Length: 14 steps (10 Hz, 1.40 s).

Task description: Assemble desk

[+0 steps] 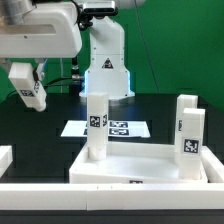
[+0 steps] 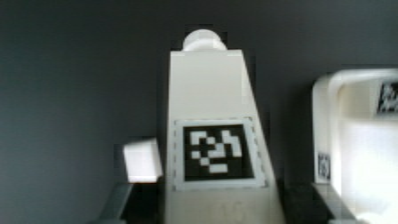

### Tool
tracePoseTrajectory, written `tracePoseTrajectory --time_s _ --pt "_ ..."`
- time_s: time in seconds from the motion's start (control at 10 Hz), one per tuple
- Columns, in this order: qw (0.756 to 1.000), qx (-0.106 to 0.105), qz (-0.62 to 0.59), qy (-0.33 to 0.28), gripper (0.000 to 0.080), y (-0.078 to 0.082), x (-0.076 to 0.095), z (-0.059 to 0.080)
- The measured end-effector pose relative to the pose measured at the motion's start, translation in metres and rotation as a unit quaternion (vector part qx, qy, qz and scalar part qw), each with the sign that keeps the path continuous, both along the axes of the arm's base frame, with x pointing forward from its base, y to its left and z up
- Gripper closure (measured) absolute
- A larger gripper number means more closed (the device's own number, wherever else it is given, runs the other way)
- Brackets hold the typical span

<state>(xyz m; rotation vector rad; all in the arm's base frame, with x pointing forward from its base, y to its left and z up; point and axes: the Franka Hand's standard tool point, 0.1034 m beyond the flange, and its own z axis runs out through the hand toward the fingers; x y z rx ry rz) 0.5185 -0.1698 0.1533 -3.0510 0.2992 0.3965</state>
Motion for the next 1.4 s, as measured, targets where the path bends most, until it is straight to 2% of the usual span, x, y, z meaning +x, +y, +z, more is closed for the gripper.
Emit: tracePoseTrajectory --time_s 0.1,0.2,0.5,0.7,0.8,0.9,1.0,1.1,1.3,1.4 --pt "0.999 -0.011 0.0 -0.032 0.0511 0.002 0.003 0.0" --pt "0.997 -0.026 0.002 -0.069 0.0511 0.011 0.015 0.0" --pt "0.986 -0.059 -0.002 -0.159 0.0511 0.043 0.066 0.022" --pt "0.971 -0.075 -0.015 -0.227 0.0511 0.067 0.09 0.031" --pt "0.958 -0.077 -0.029 -0.274 0.0511 0.078 0.093 0.03" --pt "0.952 -0.076 -0.04 -0.295 0.0511 0.08 0.086 0.025" --pt "0.933 -0.088 -0.04 -0.346 0.0511 0.068 0.08 0.029" --pt "0.922 -0.102 -0.037 -0.371 0.0511 0.062 0.072 0.028" --pt "0.892 -0.146 -0.028 -0.426 0.0511 0.053 0.069 0.033" --pt "0.893 -0.147 -0.028 -0.426 0.0511 0.052 0.067 0.029"
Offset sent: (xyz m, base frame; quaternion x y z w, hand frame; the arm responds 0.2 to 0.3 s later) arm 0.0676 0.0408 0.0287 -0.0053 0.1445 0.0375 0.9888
